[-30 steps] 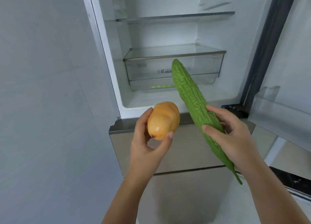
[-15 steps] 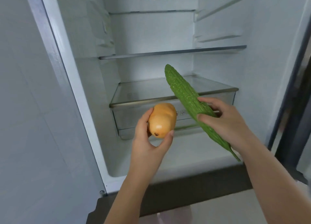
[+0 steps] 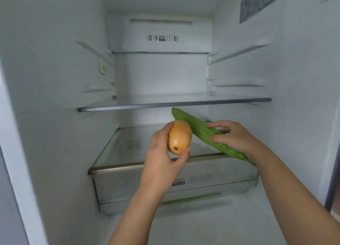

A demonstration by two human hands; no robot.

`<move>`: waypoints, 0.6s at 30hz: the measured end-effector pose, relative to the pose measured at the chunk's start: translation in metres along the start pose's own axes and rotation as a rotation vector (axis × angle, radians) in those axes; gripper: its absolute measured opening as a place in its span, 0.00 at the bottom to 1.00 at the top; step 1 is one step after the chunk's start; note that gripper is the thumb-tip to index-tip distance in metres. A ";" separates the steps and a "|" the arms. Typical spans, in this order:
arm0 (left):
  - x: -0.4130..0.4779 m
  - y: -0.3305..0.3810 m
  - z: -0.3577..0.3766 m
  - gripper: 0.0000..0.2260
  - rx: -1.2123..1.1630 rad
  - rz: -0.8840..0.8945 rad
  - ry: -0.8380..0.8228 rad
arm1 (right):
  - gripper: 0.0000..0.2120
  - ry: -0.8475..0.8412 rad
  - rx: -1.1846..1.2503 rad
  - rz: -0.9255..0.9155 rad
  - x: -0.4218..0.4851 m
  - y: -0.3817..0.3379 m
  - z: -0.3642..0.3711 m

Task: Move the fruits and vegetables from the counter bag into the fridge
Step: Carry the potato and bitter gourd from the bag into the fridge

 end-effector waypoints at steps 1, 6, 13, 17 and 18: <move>0.009 -0.003 0.007 0.28 0.025 -0.024 -0.029 | 0.19 0.000 -0.002 0.008 0.008 0.005 -0.002; 0.041 -0.014 0.032 0.29 0.160 -0.079 -0.192 | 0.19 -0.011 -0.056 0.033 0.034 0.022 -0.012; 0.077 -0.019 0.067 0.30 0.194 -0.061 -0.446 | 0.18 0.055 -0.101 0.063 0.049 0.040 -0.026; 0.091 -0.018 0.084 0.31 0.197 -0.058 -0.540 | 0.19 0.082 -0.122 0.038 0.052 0.041 -0.028; 0.091 -0.019 0.087 0.31 0.198 -0.052 -0.550 | 0.20 0.083 -0.126 0.035 0.052 0.041 -0.028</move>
Point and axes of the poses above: each hand's wrist, its own x-axis towards the middle knuckle, its own z-axis out of the palm, y = z × x, the point moved 2 cm from there along x, towards the middle knuckle, and after that the axes turned 2 degrees about z, right-handed, at the moved point
